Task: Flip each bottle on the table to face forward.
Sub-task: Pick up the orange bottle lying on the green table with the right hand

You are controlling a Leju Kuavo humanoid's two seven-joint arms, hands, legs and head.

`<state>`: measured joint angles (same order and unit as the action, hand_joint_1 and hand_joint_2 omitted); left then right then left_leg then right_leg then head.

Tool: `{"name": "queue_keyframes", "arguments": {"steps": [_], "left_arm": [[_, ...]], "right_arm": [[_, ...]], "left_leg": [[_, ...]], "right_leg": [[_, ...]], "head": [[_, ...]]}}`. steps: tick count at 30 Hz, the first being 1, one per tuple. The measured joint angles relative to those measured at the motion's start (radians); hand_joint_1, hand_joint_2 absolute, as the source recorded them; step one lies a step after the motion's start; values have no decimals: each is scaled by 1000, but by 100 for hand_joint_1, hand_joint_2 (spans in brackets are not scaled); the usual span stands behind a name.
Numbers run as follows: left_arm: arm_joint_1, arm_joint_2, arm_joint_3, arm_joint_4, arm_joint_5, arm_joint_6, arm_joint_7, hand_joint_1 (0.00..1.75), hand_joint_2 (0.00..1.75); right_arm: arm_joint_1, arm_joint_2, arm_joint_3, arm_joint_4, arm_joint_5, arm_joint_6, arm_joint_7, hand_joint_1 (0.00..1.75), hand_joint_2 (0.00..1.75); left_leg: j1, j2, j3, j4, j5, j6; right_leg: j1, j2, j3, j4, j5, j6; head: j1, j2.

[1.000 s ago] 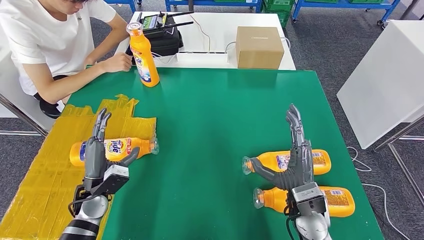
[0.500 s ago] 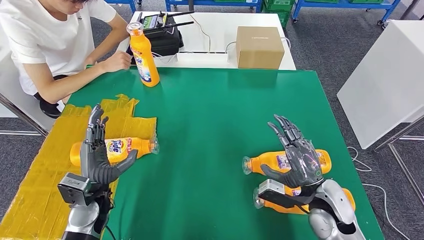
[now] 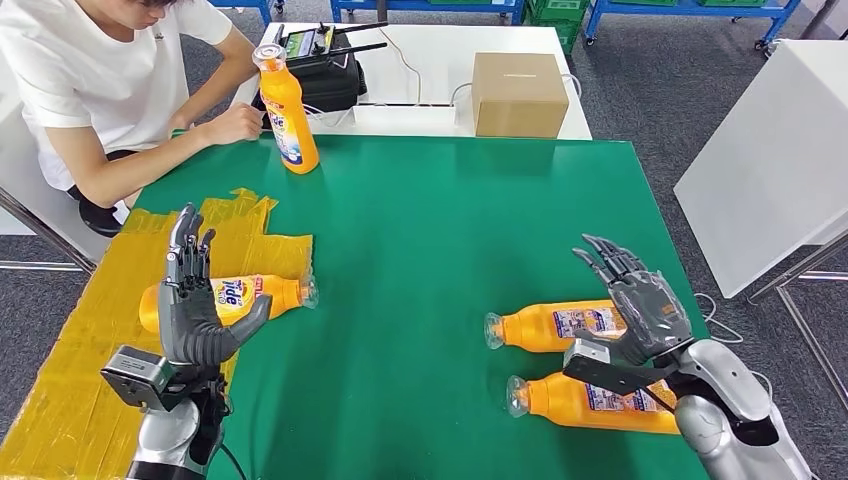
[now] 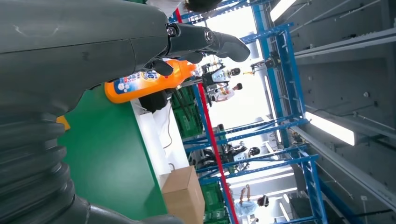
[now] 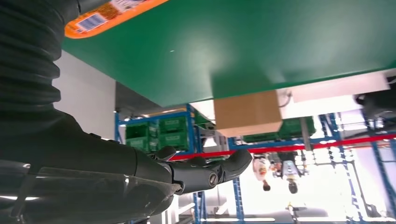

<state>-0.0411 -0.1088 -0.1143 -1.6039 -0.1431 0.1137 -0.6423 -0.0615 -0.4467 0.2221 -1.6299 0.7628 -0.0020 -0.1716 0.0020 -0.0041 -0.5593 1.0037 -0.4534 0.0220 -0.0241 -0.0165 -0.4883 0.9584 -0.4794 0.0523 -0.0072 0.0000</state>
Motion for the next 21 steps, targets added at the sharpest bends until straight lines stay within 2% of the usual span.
{"name": "queue_keyframes", "arguments": {"steps": [10,21], "left_arm": [[-6,-6,-29,0,-26,3,28,0,175],[-20,-6,-51,0,-32,19,35,0,175]], "right_arm": [[-20,3,-10,118,57,-8,38,0,175],[-49,-4,-2,257,56,49,59,0,175]], "left_leg": [[0,0,0,0,0,0],[0,0,0,0,0,0]], "right_leg": [[0,0,0,0,0,0],[0,0,0,0,0,0]], "head": [[0,0],[0,0]]}}
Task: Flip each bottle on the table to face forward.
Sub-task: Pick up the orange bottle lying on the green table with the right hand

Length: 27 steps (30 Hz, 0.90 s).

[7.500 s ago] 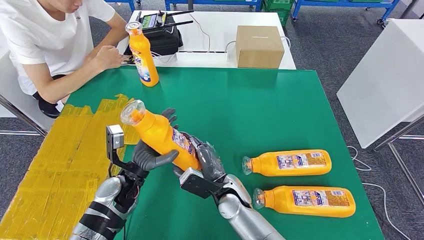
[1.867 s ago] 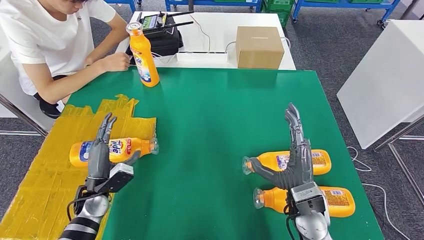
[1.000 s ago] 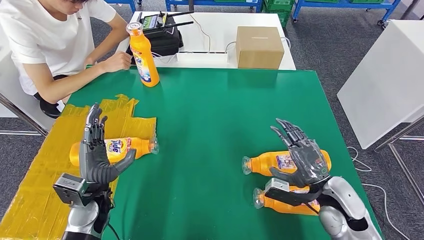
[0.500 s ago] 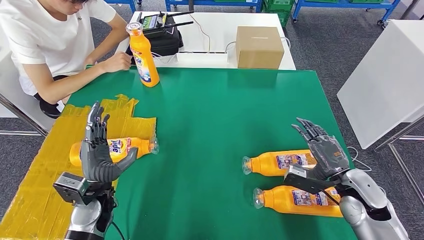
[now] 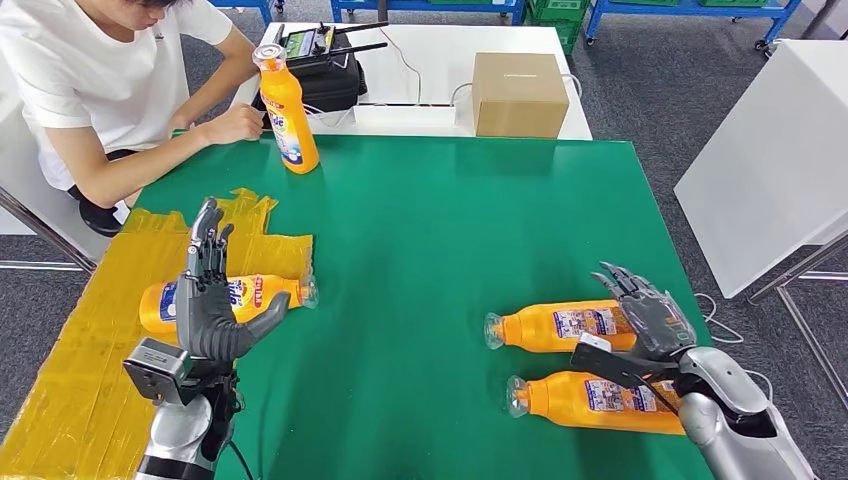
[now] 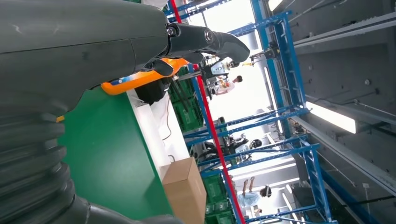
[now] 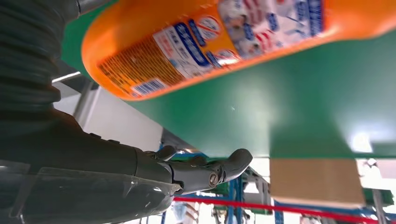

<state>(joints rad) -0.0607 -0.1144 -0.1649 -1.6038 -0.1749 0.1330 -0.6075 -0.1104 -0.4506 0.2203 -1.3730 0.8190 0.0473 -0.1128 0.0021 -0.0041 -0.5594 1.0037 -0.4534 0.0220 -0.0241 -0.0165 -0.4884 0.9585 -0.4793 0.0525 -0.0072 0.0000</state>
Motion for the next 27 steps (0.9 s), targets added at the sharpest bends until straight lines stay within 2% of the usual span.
{"name": "queue_keyframes", "arguments": {"steps": [6,14,16,18,21,23,27], "left_arm": [[-8,0,-2,0,5,-3,3,0,175],[-25,0,-20,1,22,-19,6,0,175],[-31,0,-24,3,26,-23,6,0,175],[-33,-1,-27,4,31,-29,7,0,175],[-35,-4,-33,4,36,-36,8,0,175],[-36,-5,-37,4,39,-38,8,0,175],[-40,-7,-42,4,44,-42,9,0,175]], "right_arm": [[-24,-7,15,51,20,8,24,0,175],[-113,-8,42,194,58,16,45,2,175],[-140,-6,54,238,85,7,48,22,175],[-163,-1,68,276,114,-7,51,59,175],[-193,10,92,325,157,-28,54,105,175],[-213,18,107,353,175,-35,55,126,175],[-249,30,132,395,198,-39,51,134,175]], "left_leg": [[0,0,0,0,0,0],[0,0,0,0,0,0],[0,0,0,0,0,0],[0,0,0,0,0,0],[0,0,0,0,0,0],[0,0,0,0,0,0],[0,0,0,0,0,0]], "right_leg": [[0,0,0,0,0,0],[0,0,0,0,0,0],[0,0,0,0,0,0],[0,0,0,0,0,0],[0,0,0,0,0,0],[0,0,0,0,0,0],[0,0,0,0,0,0]], "head": [[0,0],[0,0],[0,0],[0,0],[0,0],[0,0],[0,0]]}}
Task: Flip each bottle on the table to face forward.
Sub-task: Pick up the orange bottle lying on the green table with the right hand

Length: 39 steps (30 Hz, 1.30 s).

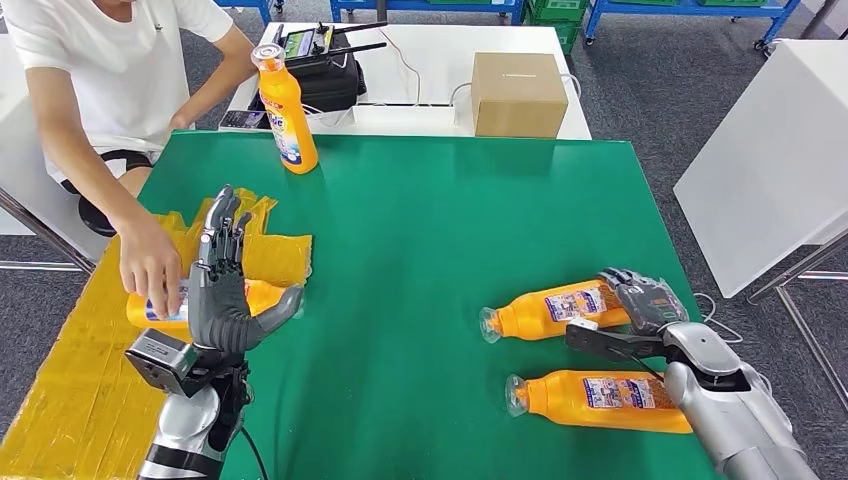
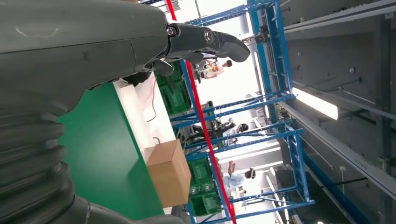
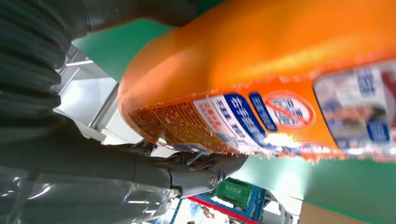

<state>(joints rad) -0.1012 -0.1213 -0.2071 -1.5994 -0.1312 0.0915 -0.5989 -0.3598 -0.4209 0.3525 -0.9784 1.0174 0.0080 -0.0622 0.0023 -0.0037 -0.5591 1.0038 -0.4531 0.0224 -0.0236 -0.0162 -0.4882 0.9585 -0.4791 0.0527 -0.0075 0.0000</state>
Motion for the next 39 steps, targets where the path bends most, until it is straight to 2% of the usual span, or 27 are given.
{"name": "queue_keyframes", "arguments": {"steps": [8,10,12,14,19,28,33,39], "left_arm": [[-7,-1,-1,8,12,-8,0,0,175],[-7,-1,-1,8,14,-8,0,0,175],[-7,-1,-1,8,16,-8,0,0,175],[-7,-1,-1,8,16,-8,0,0,175],[-6,-1,-1,8,14,-9,7,0,175],[-1,-2,-2,8,4,-9,16,0,175],[5,-2,-7,8,2,-8,18,0,175],[5,-2,-24,10,-5,-10,31,0,175]], "right_arm": [[-49,12,41,60,26,0,-20,138,175],[-56,15,48,69,30,-5,-21,146,175],[-61,17,54,78,35,-15,-21,164,175],[-64,21,57,84,39,-37,-16,174,175],[-52,49,46,81,36,-140,16,175,175],[6,132,-79,-17,-78,-259,8,175,175],[24,176,-154,-73,-142,-281,-18,175,175],[53,250,-260,-150,-380,-264,-101,175,175]], "left_leg": [[0,0,1,0,0,0],[0,0,1,0,0,0],[0,0,1,0,0,0],[0,0,1,0,0,0],[0,0,1,0,0,0],[0,0,0,0,0,0],[0,-1,-1,0,0,0],[0,0,0,0,0,0]], "right_leg": [[0,0,1,0,0,0],[0,0,1,0,0,0],[0,1,1,0,0,0],[0,1,1,0,0,0],[0,0,1,0,0,0],[0,0,0,0,0,1],[0,0,0,0,0,1],[0,0,0,0,0,1]], "head": [[0,0],[0,0],[0,0],[0,0],[0,0],[0,0],[0,0],[0,0]]}}
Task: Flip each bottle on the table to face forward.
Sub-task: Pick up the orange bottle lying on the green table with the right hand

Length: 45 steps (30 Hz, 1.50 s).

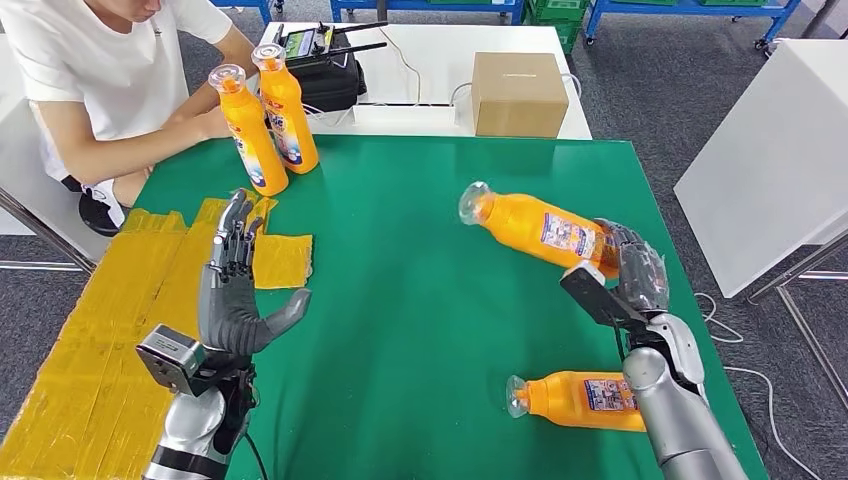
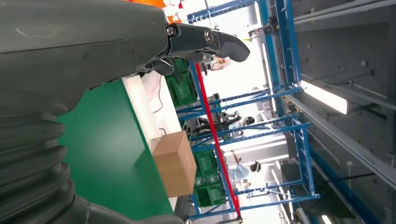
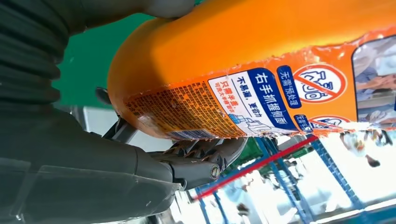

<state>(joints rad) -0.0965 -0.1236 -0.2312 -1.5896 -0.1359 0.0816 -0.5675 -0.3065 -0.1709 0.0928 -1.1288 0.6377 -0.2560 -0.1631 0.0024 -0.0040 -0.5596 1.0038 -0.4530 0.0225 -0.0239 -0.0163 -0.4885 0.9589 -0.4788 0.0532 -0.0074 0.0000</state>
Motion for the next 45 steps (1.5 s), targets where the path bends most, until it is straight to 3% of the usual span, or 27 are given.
{"name": "queue_keyframes", "arguments": {"steps": [7,12,31,45], "left_arm": [[-3,0,-8,4,0,-6,9,0,175],[-33,2,-37,29,19,-36,27,0,175],[-124,4,-122,81,99,-154,86,0,175],[-139,7,-145,116,100,-155,90,0,175]], "right_arm": [[5,27,-30,-21,-87,36,-30,175,175],[16,133,-51,-56,-332,184,-110,175,175],[-64,323,172,51,-393,229,-152,174,175],[-119,367,265,109,-403,225,-163,173,175]], "left_leg": [[0,0,0,0,0,0],[0,0,0,0,0,0],[1,0,-1,0,0,0],[1,1,-1,0,0,0]], "right_leg": [[0,0,0,0,0,0],[0,0,0,0,0,0],[0,1,-1,1,0,0],[0,1,-1,1,0,0]], "head": [[0,0],[0,0],[0,0],[0,0]]}}
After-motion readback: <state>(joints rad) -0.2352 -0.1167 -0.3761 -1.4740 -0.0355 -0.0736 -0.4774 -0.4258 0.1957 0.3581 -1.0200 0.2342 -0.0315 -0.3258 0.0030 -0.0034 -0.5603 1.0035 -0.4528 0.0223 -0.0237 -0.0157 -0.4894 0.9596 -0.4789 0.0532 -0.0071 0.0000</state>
